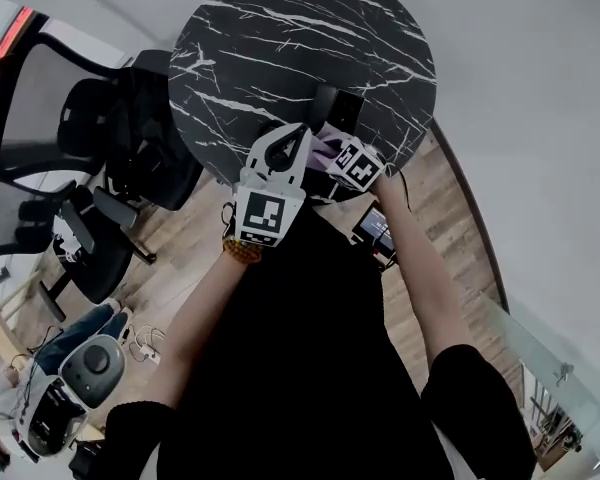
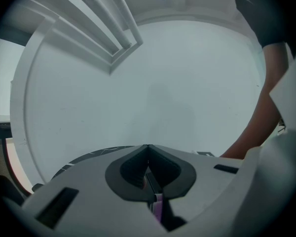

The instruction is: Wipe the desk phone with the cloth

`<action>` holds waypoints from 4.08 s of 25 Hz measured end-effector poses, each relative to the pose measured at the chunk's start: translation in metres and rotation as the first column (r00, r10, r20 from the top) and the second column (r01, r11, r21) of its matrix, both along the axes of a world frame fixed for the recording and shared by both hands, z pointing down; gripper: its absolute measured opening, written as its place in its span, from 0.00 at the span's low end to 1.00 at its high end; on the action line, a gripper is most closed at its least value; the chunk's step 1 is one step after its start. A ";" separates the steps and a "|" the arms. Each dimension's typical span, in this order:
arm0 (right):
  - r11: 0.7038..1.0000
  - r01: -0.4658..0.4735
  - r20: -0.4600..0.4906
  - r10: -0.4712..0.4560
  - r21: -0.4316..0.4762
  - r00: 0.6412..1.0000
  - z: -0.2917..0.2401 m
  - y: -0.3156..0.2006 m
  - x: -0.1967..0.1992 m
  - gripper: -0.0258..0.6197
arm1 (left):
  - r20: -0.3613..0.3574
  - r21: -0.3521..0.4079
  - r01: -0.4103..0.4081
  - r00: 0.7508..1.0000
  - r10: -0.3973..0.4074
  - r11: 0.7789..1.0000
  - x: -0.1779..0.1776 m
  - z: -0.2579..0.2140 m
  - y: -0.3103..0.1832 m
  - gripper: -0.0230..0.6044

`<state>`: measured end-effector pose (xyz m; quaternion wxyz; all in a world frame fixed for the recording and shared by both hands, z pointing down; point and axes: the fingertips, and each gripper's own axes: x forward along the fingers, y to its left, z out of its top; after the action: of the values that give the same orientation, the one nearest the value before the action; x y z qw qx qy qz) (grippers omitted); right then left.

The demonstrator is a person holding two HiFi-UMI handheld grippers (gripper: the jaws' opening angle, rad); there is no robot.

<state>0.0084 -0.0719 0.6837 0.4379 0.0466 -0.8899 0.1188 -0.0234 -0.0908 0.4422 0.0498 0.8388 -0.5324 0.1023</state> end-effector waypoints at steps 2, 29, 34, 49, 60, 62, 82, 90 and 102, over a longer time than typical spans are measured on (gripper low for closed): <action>0.999 -0.012 0.033 0.011 0.030 0.999 -0.017 -0.014 0.001 0.13 | -0.007 -0.002 -0.004 1.000 0.004 1.000 0.003 0.001 0.000 0.06; 0.737 -0.209 0.035 0.245 0.643 0.969 -0.129 -0.172 0.029 0.13 | -0.059 -0.011 -0.009 0.998 0.008 1.000 -0.002 0.006 -0.010 0.06; 0.774 -0.188 -0.041 0.266 0.604 0.963 -0.093 -0.163 0.037 0.13 | -0.076 -0.021 -0.021 0.997 0.020 1.000 0.004 0.007 -0.008 0.06; 0.856 -0.146 -0.119 0.233 0.495 0.965 -0.041 -0.140 0.027 0.13 | -0.058 -0.037 -0.039 0.998 0.037 0.999 0.008 0.011 -0.001 0.06; 0.859 -0.114 -0.157 0.219 0.499 0.963 -0.032 -0.132 0.023 0.13 | -0.058 -0.031 -0.017 0.998 0.016 0.999 -0.004 0.011 -0.002 0.06; 0.867 -0.134 -0.147 0.230 0.480 0.962 -0.032 -0.132 0.023 0.13 | -0.063 -0.033 -0.014 0.998 0.012 0.999 -0.005 0.011 0.000 0.06; 0.909 -0.179 -0.118 0.238 0.376 0.964 -0.024 -0.113 0.022 0.13 | -0.067 -0.038 -0.020 0.998 0.018 0.999 0.001 0.013 0.003 0.06; 0.913 -0.182 -0.117 0.238 0.365 0.964 -0.020 -0.107 0.021 0.13 | -0.068 -0.041 -0.017 0.998 0.014 0.999 0.001 0.017 0.002 0.06; 0.929 -0.176 -0.122 0.226 0.326 0.966 -0.012 -0.090 0.021 0.13 | -0.064 -0.050 -0.026 0.998 0.023 0.998 0.004 0.021 0.003 0.06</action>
<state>0.0290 -0.1615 0.6720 0.4792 0.2158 -0.8506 0.0169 -0.0193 -0.0880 0.4629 0.0870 0.8465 -0.5176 0.0898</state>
